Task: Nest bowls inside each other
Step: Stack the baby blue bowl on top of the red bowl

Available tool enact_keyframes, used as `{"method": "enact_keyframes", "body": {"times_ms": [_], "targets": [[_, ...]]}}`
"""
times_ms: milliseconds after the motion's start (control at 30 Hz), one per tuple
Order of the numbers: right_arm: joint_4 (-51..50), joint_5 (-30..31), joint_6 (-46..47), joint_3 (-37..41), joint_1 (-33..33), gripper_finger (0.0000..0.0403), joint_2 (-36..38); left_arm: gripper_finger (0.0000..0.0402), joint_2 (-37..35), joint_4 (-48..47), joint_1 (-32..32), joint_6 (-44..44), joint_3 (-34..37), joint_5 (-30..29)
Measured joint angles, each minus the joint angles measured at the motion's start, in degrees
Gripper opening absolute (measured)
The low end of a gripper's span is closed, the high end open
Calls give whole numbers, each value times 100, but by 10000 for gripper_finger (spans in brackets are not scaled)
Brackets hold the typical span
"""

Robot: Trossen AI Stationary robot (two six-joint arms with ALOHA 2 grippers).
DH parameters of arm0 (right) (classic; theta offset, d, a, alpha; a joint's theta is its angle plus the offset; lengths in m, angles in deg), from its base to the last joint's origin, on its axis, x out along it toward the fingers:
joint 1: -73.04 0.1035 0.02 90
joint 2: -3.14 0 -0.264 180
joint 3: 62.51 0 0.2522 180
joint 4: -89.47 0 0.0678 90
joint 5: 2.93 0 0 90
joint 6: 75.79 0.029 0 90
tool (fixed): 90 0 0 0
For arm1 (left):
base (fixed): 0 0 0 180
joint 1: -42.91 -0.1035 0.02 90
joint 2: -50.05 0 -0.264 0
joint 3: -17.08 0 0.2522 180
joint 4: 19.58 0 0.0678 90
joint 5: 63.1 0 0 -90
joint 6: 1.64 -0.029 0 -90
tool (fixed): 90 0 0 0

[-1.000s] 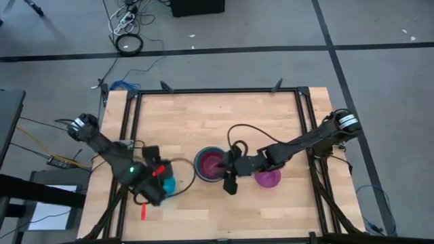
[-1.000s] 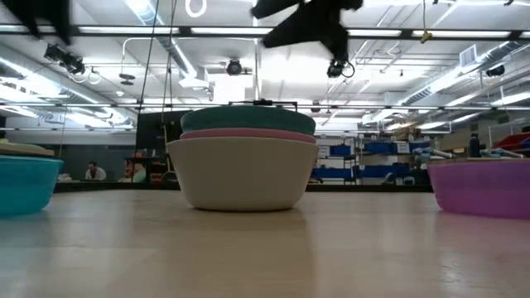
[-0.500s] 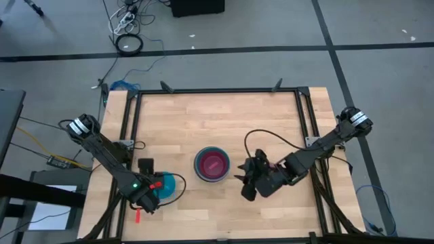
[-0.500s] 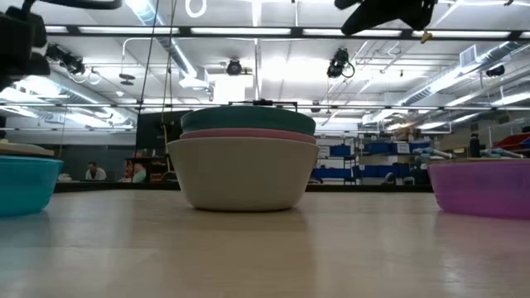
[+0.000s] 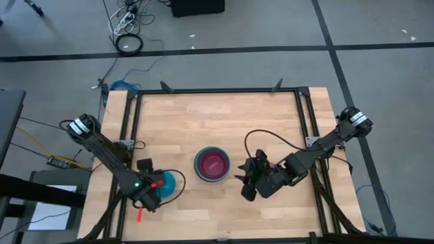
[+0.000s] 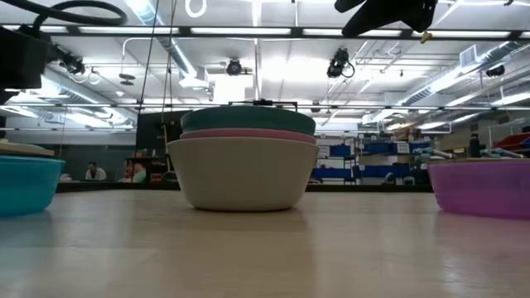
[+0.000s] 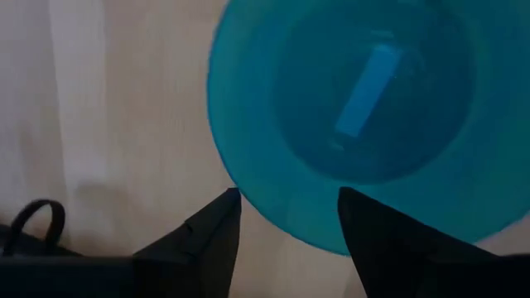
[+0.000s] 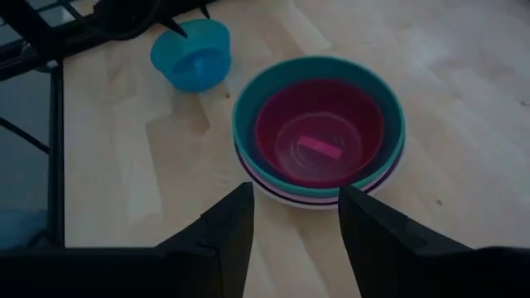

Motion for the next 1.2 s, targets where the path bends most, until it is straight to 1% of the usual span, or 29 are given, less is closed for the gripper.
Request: {"method": "enact_keyframes", "body": {"times_ms": [100,233,400,533,700,867,1000,1067,1100,1167,1200], "targets": [[0,11,0,0,0,164,-2,198,0,-16,-137,241,0,17],[1,9,-2,0,0,164,-2,172,0,-11,-371,411,0,22],[0,9,-6,0,0,164,-4,135,0,-7,-609,430,0,114],[0,9,-11,0,0,164,-4,116,0,51,-666,397,0,127],[0,9,-11,0,0,164,-4,106,0,343,-663,392,67,125],[0,7,-11,0,0,164,-7,106,0,774,-663,453,439,251],[0,7,-10,0,0,164,-7,103,0,902,-663,534,634,291],[0,5,-10,0,-3,164,-7,87,0,875,-663,460,642,293],[-1,6,-9,0,-8,164,-7,72,0,885,-663,432,628,292],[-1,6,-9,0,-16,164,-7,30,-14,893,-663,316,537,287],[0,6,-11,0,-20,164,-7,17,-23,891,-663,242,470,277]]}}
